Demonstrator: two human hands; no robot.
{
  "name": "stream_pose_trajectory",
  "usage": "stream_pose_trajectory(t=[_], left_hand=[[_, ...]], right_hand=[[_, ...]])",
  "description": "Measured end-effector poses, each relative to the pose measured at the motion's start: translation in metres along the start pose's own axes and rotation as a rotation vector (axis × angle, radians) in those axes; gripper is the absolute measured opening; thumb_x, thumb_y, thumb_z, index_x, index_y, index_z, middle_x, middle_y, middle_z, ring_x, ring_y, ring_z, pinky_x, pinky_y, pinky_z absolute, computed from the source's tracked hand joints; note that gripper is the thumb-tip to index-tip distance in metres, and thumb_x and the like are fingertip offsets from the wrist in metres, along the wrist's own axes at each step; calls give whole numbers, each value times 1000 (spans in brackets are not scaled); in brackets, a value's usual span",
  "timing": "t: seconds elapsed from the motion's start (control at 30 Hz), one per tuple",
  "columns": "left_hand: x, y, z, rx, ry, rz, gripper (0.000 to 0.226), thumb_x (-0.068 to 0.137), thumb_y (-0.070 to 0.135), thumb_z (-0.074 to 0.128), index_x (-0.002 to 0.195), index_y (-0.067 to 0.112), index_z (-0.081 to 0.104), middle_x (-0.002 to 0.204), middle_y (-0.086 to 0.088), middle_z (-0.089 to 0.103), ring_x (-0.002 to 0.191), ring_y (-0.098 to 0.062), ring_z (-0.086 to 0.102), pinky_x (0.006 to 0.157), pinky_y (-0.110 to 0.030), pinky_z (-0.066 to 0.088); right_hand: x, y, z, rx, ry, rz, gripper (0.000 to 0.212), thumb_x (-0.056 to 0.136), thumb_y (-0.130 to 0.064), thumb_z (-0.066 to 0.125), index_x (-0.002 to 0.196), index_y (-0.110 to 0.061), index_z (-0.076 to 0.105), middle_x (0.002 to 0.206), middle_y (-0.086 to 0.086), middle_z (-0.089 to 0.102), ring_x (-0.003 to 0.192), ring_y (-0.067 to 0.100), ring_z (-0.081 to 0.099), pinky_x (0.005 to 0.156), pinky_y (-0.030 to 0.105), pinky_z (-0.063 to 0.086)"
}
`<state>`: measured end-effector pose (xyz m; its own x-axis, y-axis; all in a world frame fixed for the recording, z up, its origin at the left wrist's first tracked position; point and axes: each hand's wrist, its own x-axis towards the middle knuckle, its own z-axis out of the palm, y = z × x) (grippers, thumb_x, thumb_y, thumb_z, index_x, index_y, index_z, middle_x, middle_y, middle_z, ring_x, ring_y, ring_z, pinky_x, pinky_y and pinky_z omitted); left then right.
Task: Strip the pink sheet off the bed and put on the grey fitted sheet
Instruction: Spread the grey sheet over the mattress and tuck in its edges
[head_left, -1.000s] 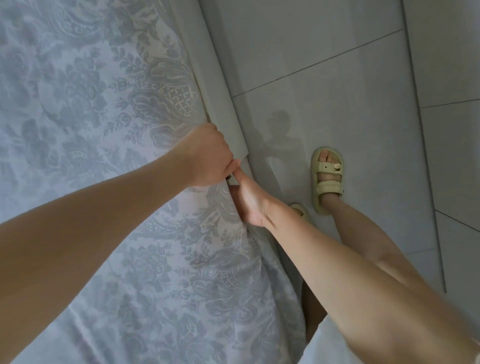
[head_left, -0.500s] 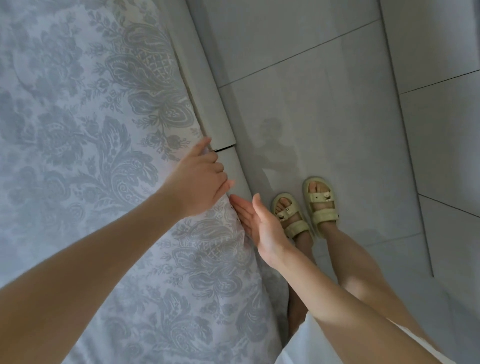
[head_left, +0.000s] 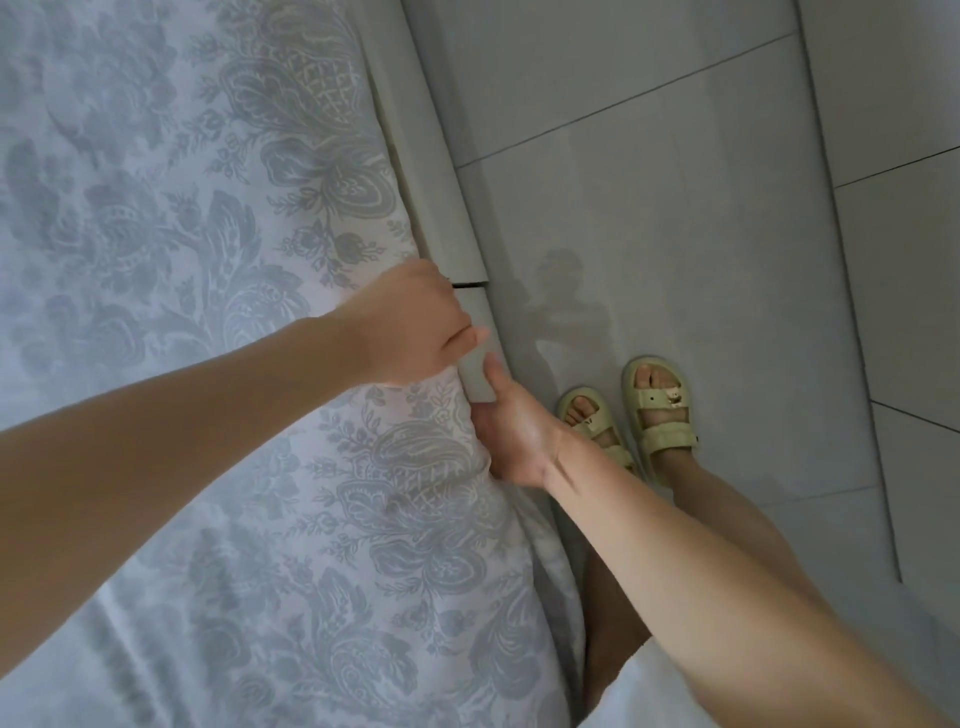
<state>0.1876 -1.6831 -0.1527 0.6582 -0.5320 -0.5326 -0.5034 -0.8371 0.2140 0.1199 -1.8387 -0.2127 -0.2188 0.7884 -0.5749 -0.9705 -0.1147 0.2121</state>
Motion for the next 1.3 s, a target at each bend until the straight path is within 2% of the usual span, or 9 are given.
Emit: stream_pose_trajectory(t=[0.2,0.4,0.6,0.7,0.8,0.97,1.07,1.23,1.3], left_hand=[[-14,22,11,-60,170,54,58,95,37,23,59,14,61,56,3,58,62,-21,54,78,-34,48],[-20,61,27,79,-5,112,59,98,36,20,64,16,64,59,6,59,64,-15,53,78,-34,47],[-6,99,32,239,-300,19,61,102,36,9,59,17,48,58,4,48,65,-17,50,74,-31,39],[-9,122,39,260,-349,-34,57,103,36,9,61,16,42,55,3,42,58,-16,43,71,-31,36],[-10,135,37,302,-405,-120,47,102,38,10,84,17,47,57,1,39,54,-16,35,66,-31,30],[-9,134,26,302,-465,-178,47,103,37,10,110,18,52,60,1,36,53,-15,32,61,-29,33],[-14,134,23,252,-386,-177,52,101,41,7,85,18,51,59,1,41,53,-15,37,65,-30,37],[-37,142,40,47,-10,-29,72,93,48,4,66,16,62,60,2,57,66,-20,52,81,-37,44],[-49,155,49,60,-11,14,72,91,46,4,62,16,63,58,4,56,65,-19,51,83,-37,45]], right_hand=[[-33,49,-29,60,79,30,104,80,-82,5,138,-5,44,132,11,57,120,23,54,97,37,43],[-24,52,-21,-12,93,-35,93,87,-74,3,131,-9,52,120,7,65,112,18,59,95,32,44],[-65,105,-45,-10,446,-336,51,100,-49,26,116,-16,61,126,6,62,114,12,59,107,31,39],[-76,122,-51,-125,408,-369,42,103,-37,28,128,-15,54,136,4,54,122,11,53,112,33,33],[-79,123,-49,-207,366,-355,42,104,-26,26,138,-8,44,140,7,50,120,12,52,111,31,34],[-57,131,-48,-164,169,-234,64,97,-58,19,139,-16,45,139,5,52,128,18,49,113,37,33],[-30,138,-37,-128,107,-205,62,92,-68,18,125,-33,58,131,2,59,123,18,54,109,39,37],[-41,162,-63,60,86,-104,92,84,-78,8,134,-12,50,130,9,58,121,25,54,100,39,42],[-58,184,-76,123,85,-80,98,83,-79,7,132,-7,52,131,15,58,121,27,55,100,40,43]])
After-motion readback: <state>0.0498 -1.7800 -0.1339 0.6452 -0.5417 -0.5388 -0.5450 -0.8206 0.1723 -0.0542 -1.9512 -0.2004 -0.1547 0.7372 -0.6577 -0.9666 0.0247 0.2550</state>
